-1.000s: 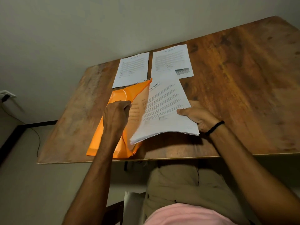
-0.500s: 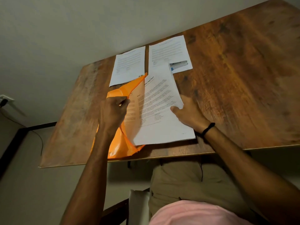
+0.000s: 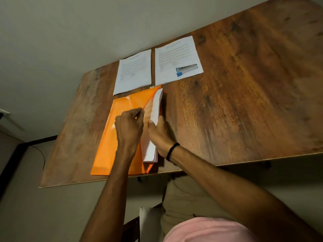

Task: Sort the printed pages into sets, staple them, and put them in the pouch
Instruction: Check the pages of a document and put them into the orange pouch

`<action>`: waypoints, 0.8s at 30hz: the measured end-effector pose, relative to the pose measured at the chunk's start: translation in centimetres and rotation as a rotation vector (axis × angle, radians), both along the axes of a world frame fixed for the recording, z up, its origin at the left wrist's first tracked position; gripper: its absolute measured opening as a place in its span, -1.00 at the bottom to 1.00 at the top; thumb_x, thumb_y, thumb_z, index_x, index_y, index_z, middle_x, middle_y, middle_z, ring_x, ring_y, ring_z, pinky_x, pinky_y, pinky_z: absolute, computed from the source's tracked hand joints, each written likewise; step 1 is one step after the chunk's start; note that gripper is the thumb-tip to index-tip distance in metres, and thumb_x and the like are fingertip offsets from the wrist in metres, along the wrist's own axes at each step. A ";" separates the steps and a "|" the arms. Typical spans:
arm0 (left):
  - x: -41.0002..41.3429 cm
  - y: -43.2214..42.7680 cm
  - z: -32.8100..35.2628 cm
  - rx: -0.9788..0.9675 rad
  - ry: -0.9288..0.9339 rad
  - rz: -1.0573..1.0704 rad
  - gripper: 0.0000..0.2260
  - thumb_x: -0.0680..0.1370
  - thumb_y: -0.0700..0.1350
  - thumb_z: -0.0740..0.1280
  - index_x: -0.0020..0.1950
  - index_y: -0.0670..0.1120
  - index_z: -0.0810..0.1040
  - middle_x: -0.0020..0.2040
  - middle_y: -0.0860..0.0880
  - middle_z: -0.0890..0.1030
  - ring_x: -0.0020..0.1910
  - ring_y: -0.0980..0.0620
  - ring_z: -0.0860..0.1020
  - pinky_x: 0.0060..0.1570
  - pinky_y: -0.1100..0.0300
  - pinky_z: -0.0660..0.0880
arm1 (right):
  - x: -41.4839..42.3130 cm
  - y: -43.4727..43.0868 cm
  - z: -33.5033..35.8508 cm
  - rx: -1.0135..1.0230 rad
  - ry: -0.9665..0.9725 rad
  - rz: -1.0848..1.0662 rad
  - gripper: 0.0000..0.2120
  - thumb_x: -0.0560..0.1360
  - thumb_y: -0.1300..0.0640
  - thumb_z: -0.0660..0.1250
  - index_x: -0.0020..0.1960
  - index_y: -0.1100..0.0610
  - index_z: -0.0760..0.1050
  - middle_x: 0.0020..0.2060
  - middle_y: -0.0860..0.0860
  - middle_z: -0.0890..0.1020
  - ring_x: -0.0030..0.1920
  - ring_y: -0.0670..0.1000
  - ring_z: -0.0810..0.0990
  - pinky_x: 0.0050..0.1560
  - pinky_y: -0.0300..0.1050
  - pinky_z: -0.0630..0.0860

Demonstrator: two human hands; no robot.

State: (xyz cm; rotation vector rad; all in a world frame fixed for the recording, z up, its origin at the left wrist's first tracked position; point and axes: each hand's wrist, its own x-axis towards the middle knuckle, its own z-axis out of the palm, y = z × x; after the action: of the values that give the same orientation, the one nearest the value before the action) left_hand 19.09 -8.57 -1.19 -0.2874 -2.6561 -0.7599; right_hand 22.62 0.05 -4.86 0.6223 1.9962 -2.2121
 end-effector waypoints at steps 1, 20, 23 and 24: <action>-0.1 -0.1 0.0 0.004 -0.004 0.003 -0.77 0.62 -0.09 0.35 0.21 -0.14 0.68 0.08 -0.09 0.71 -0.19 0.02 0.67 -0.13 0.06 0.65 | 0.0 -0.4 0.1 -0.010 0.007 -0.031 -0.61 0.70 0.05 0.09 0.51 0.03 0.17 0.37 0.05 0.45 0.21 0.07 0.55 -0.05 -0.14 0.55; -0.6 -0.4 -0.5 0.111 0.016 -0.029 -0.75 0.62 -0.07 0.37 0.25 -0.13 0.65 0.12 -0.07 0.70 -0.01 0.06 0.68 -0.02 0.03 0.66 | -0.2 0.2 -0.6 0.384 0.140 0.179 -0.89 0.62 0.11 0.27 0.11 0.08 0.52 -0.06 0.00 0.63 -0.07 0.02 0.60 -0.15 -0.17 0.51; -0.5 -0.5 -0.4 0.102 0.011 -0.056 -0.75 0.61 -0.08 0.37 0.24 -0.15 0.65 0.12 -0.08 0.70 0.01 0.05 0.68 0.02 0.01 0.65 | -1.0 0.1 -0.5 0.382 0.131 0.174 -0.91 0.63 0.12 0.24 0.02 0.08 0.51 -0.19 -0.03 0.58 -0.16 0.00 0.58 -0.25 -0.19 0.46; -0.5 -0.6 -0.3 0.101 0.009 -0.056 -0.74 0.61 -0.08 0.38 0.24 -0.15 0.65 0.12 -0.08 0.70 0.02 0.05 0.68 0.02 0.02 0.65 | -1.2 0.0 -0.6 0.388 0.119 0.170 -0.89 0.63 0.09 0.24 0.04 0.07 0.53 -0.18 -0.03 0.60 -0.16 0.02 0.60 -0.24 -0.15 0.51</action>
State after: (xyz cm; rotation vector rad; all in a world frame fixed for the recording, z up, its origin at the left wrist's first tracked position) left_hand 18.57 -9.14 -1.50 -0.3390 -2.6008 -0.9047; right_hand 21.39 0.05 -5.50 0.3402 2.4618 -1.8193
